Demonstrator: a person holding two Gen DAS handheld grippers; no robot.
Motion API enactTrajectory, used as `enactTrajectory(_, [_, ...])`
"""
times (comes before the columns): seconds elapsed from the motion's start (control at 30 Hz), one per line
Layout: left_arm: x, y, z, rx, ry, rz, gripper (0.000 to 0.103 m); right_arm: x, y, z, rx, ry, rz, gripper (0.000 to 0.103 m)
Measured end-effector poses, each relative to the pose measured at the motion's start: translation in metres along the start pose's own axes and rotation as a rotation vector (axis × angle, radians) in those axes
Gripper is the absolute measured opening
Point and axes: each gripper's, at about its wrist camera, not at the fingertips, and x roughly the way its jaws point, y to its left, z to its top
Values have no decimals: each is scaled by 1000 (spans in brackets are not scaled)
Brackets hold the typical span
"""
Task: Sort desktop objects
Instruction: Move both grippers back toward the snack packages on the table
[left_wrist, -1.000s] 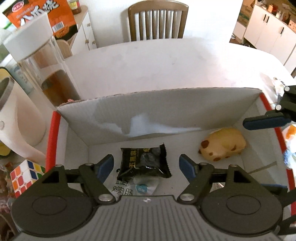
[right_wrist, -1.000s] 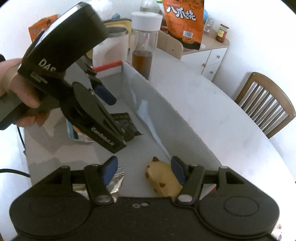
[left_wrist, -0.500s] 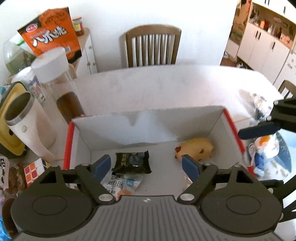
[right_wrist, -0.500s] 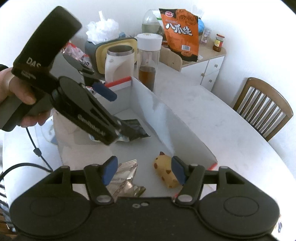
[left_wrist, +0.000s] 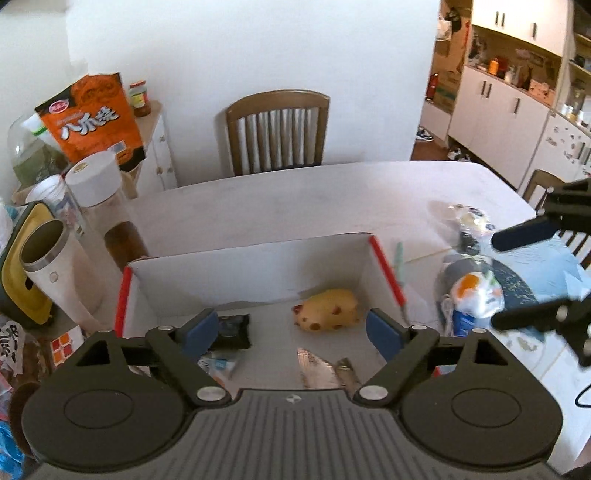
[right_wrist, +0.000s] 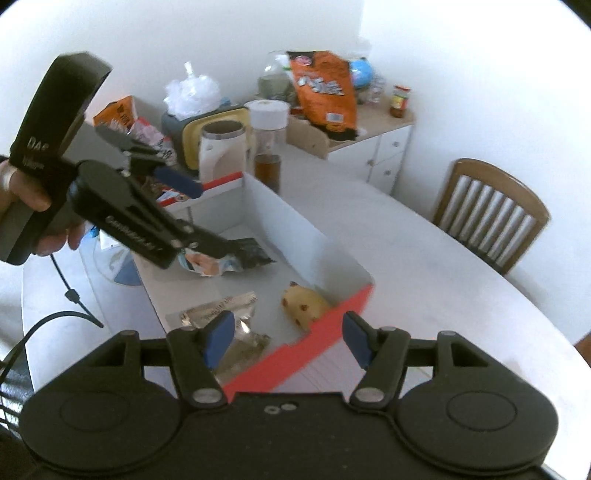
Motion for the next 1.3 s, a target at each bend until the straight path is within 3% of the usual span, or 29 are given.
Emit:
enactTrajectory(0.1, [-3,-13,-2,18,-8,-19,88,-20,-13,-15,24,-9,-44,67])
enactTrajectory(0.23, [-6,-35,-5,56,-16,-31,103,-43,-34,-35,63,-13,-94,69])
enactTrajectory(0.53, [6,-96,-7,87,-6,-86,103,-75,-90,-85,159,-21,-165,75])
enactTrajectory(0.87, [33,-173,-7,115,20,-131,103,-91,-145,-128,202,-19,-186,77])
enactTrajectory(1.3, [91,-236,3,115,35,-156,103,-78,-221,-160,256,-19,-236,77])
